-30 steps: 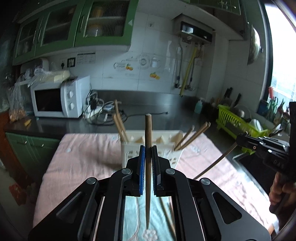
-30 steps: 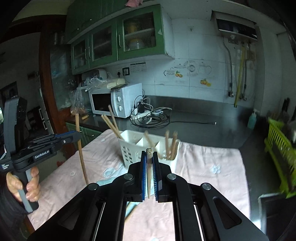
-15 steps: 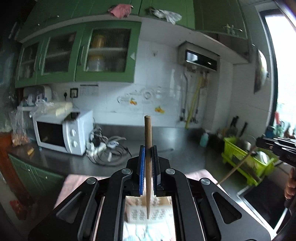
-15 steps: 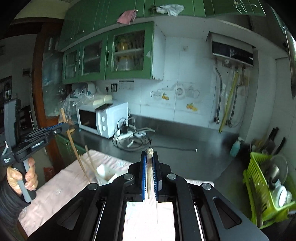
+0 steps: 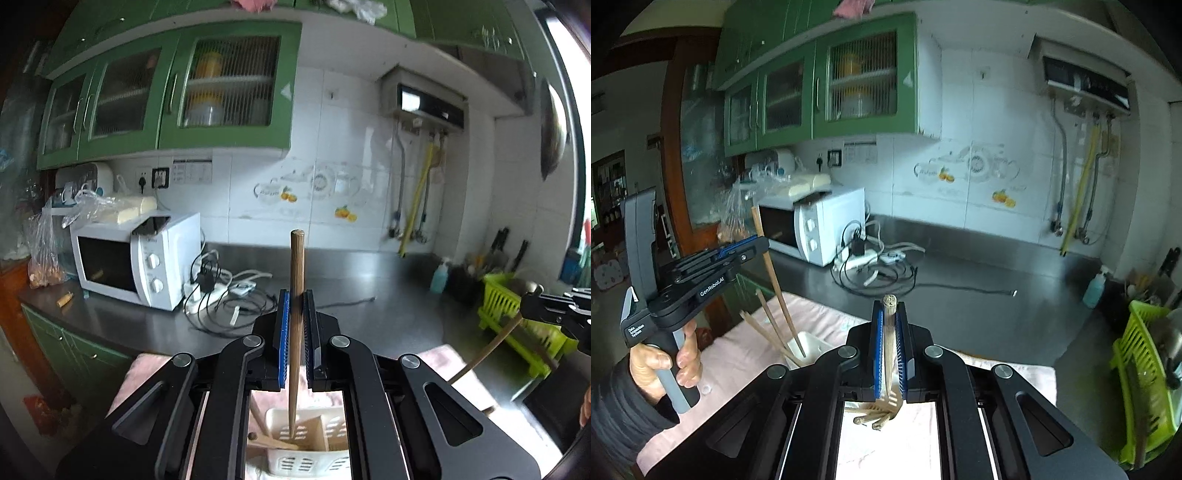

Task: Organize utensils
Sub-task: 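Lift both held chopsticks and carry them above the white holder, then open both tools to drop the chopsticks into the holder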

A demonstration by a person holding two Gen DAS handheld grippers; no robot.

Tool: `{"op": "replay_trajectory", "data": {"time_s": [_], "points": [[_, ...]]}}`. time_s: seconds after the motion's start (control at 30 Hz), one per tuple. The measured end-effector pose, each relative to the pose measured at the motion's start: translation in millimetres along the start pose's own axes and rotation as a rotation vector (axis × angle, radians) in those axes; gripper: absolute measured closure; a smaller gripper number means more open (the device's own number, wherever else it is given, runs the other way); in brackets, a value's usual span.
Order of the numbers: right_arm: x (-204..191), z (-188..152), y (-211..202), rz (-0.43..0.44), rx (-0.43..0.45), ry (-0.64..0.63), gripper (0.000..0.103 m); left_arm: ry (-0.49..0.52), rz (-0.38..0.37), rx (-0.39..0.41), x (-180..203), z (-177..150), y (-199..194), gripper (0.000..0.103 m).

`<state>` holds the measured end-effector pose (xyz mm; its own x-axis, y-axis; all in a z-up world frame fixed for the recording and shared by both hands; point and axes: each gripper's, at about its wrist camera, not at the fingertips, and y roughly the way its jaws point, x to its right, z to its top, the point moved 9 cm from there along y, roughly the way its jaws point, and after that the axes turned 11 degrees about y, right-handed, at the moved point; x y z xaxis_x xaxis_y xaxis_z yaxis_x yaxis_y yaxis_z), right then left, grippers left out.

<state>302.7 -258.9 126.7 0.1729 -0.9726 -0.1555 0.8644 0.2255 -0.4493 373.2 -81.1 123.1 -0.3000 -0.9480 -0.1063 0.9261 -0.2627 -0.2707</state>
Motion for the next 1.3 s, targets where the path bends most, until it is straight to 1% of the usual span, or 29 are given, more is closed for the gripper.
{"op": "replay_trajectory", "data": {"time_s": [0.23,0.3,0.33,0.4,0.43,0.47,0.5,0.57,0.63,0.67,0.7,0.73,0.77,0.8,0.87,0.97,1.0,1.03,1.1,1.13,1.2,1.3], "points": [[7.9,-24.0,28.8,-0.009,-0.074,0.029,0.096,-0.041,-0.029,-0.063,-6.7,-21.4,14.3,0.097],[10.0,-26.7,30.9,-0.015,-0.078,0.03,0.093,-0.042,-0.035,-0.062,-5.9,-22.7,13.0,0.093],[11.0,-26.6,30.1,-0.015,-0.078,0.032,0.088,-0.043,-0.037,-0.064,-5.6,-23.1,12.0,0.092],[13.4,-24.6,25.0,-0.027,-0.065,0.036,0.087,-0.039,-0.042,-0.059,-3.4,-21.7,7.3,0.091],[14.4,-23.5,21.6,-0.025,-0.059,0.041,0.083,-0.037,-0.041,-0.055,-2.6,-20.4,3.5,0.09],[15.1,-22.2,16.9,-0.023,-0.051,0.049,0.076,-0.037,-0.044,-0.052,-1.4,-19.4,-0.6,0.084],[16.2,-20.8,8.8,-0.026,-0.036,0.059,0.074,-0.04,-0.043,-0.048,-0.9,-18.2,-6.5,0.072],[17.9,-22.0,-5.4,-0.029,-0.018,0.064,0.071,-0.039,-0.037,-0.032,0.2,-16.8,-21.0,0.062],[17.0,-28.6,-23.8,-0.027,-0.002,0.073,0.067,-0.036,-0.043,-0.023,2.5,-19.0,-40.4,0.058],[16.2,-34.2,-32.3,-0.025,0.002,0.08,0.065,-0.041,-0.041,-0.024,2.5,-21.3,-48.9,0.05],[14.8,-40.8,-39.7,-0.02,0.004,0.083,0.064,-0.053,-0.043,-0.019,2.0,-24.7,-59.6,0.046],[12.7,-50.9,-48.7,-0.019,0.004,0.085,0.062,-0.059,-0.048,-0.015,2.1,-28.3,-69.4,0.045],[10.9,-63.7,-56.8,-0.027,0.0,0.086,0.059,-0.062,-0.046,-0.015,1.8,-32.7,-78.9,0.041],[8.7,-76.2,-62.7,-0.028,-0.008,0.09,0.054,-0.063,-0.033,-0.02,1.2,-38.9,-89.1,0.034],[2.4,-101.3,-70.1,-0.016,-0.03,0.099,0.051,-0.063,-0.019,-0.024,-0.2,-51.7,-107.4,0.027],[-7.4,-148.0,-80.3,-0.009,-0.073,0.115,0.046,-0.065,0.001,-0.039,-4.1,-75.7,-134.5,0.017],[-10.5,-162.1,-82.8,-0.007,-0.088,0.123,0.045,-0.067,0.004,-0.047,-5.2,-85.2,-143.5,0.015],[-13.5,-179.1,-86.0,-0.006,-0.101,0.139,0.041,-0.067,0.009,-0.052,-6.6,-92.3,-149.6,0.013],[-20.3,-205.1,-88.1,0.0,-0.132,0.15,0.04,-0.064,0.045,-0.073,-11.5,-113.2,-166.2,0.007],[-26.6,-226.2,-89.0,0.009,-0.161,0.165,0.039,-0.065,0.054,-0.085,-14.1,-122.6,-172.8,0.007],[-40.2,-256.3,-88.3,0.03,-0.213,0.175,0.039,-0.073,0.065,-0.106,-18.2,-141.5,-184.5,0.005],[-60.7,-292.3,-89.9,0.029,-0.256,0.15,0.033,-0.09,0.064,-0.139,-22.8,-164.3,-195.1,0.005]]}}
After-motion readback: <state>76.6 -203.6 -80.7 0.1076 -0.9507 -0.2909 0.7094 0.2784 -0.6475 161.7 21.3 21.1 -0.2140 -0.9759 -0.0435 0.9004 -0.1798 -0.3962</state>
